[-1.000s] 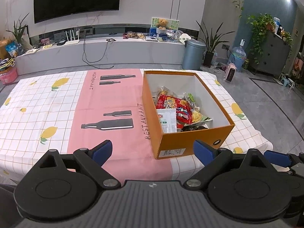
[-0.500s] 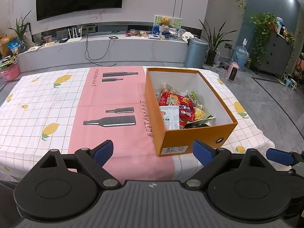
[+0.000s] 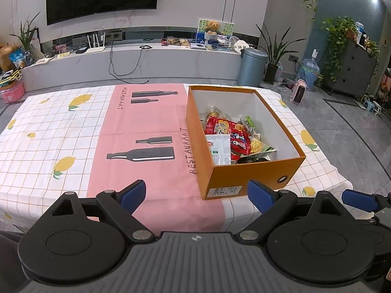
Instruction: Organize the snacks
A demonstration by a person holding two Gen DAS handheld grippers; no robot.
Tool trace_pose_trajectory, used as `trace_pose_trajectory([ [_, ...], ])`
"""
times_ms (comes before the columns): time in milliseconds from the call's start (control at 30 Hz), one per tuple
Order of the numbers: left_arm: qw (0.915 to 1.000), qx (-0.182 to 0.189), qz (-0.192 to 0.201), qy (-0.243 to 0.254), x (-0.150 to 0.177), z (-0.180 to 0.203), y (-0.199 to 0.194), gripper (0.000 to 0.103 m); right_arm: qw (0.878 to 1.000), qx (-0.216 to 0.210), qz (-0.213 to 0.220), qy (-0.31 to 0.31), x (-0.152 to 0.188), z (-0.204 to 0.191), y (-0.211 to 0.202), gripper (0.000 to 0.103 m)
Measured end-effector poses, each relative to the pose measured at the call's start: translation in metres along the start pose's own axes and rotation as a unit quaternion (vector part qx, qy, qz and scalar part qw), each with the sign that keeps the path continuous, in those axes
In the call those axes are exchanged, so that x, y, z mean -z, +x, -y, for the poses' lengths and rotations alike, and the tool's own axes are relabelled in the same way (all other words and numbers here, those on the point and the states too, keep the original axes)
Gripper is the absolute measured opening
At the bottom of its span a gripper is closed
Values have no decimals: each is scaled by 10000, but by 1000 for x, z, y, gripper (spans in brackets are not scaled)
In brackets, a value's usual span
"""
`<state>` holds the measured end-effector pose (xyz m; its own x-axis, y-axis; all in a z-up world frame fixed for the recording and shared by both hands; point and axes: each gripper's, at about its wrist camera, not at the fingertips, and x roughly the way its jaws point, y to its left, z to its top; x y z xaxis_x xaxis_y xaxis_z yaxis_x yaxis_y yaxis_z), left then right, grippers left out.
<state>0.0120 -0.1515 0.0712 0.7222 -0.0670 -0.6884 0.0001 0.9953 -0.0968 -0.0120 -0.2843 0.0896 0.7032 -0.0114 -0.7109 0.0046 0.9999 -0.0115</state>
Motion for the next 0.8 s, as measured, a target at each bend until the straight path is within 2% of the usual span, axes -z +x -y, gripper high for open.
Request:
trace_pose_trajectory([
  [800,10000,-11,0,-17,1,-5,-4,103,10000,-34,12,-22,5,-8,-2,100],
])
